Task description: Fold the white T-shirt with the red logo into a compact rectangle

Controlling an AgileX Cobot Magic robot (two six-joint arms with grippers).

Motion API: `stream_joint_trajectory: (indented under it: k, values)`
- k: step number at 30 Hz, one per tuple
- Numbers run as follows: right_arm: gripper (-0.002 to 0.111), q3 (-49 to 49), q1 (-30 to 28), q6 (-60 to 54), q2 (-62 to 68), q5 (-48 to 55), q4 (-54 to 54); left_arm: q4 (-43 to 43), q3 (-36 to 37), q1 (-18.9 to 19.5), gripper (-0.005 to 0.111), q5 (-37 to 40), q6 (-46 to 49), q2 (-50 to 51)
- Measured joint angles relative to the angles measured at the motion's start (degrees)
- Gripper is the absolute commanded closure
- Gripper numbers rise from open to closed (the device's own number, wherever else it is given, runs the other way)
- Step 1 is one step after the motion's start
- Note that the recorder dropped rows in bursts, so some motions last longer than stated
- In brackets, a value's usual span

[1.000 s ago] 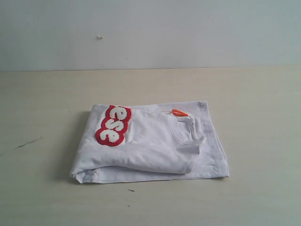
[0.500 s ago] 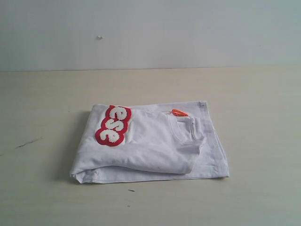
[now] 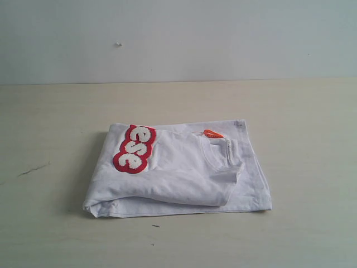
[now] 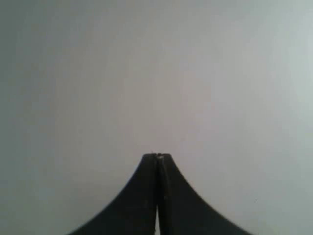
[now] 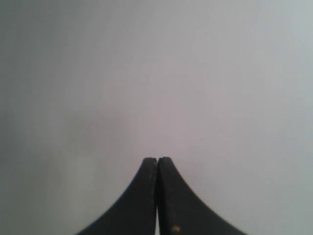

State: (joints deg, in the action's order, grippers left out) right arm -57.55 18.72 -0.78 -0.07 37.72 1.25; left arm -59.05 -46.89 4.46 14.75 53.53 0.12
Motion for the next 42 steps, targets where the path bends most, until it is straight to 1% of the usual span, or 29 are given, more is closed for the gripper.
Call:
stream_joint_trajectory:
  k: [2,5,8,11,12,14,20,24,42]
  values:
    - [0.108,0.0,0.0,0.0,0.0,0.0,0.0,1.0,0.0,0.0,0.107,0.0,0.0,0.0]
    - [0.108,0.0,0.0,0.0,0.0,0.0,0.0,8.2,0.0,0.0,0.107,0.0,0.0,0.0]
    - [0.108,0.0,0.0,0.0,0.0,0.0,0.0,22.2,0.0,0.0,0.107,0.0,0.0,0.0]
    - [0.108,0.0,0.0,0.0,0.0,0.0,0.0,40.1,0.0,0.0,0.107,0.1,0.0,0.0]
    - [0.108,0.0,0.0,0.0,0.0,0.0,0.0,44.6,0.0,0.0,0.107,0.1,0.0,0.0]
    - [0.108,0.0,0.0,0.0,0.0,0.0,0.0,49.7,0.0,0.0,0.107,0.1,0.1,0.0]
    - [0.108,0.0,0.0,0.0,0.0,0.0,0.0,57.0,0.1,0.0,0.107,0.1,0.1,0.0]
    - [0.108,0.0,0.0,0.0,0.0,0.0,0.0,58.6,1.1,0.0,0.107,0.1,0.1,0.0]
    - [0.108,0.0,0.0,0.0,0.0,0.0,0.0,59.0,16.8,0.0,0.107,0.1,0.2,0.1]
